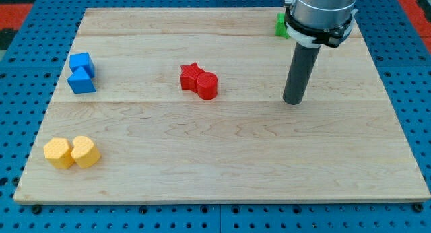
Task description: Point at the yellow hexagon
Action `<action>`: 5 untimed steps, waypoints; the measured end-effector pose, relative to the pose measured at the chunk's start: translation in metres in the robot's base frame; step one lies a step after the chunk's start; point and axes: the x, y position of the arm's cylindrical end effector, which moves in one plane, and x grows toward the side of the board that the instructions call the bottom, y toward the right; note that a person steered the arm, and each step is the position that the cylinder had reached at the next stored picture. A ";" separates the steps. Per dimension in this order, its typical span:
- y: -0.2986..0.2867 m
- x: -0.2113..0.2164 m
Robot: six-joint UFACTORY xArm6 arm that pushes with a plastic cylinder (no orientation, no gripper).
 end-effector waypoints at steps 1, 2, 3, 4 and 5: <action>-0.003 0.000; -0.005 0.000; -0.011 -0.006; -0.015 -0.008; -0.058 0.074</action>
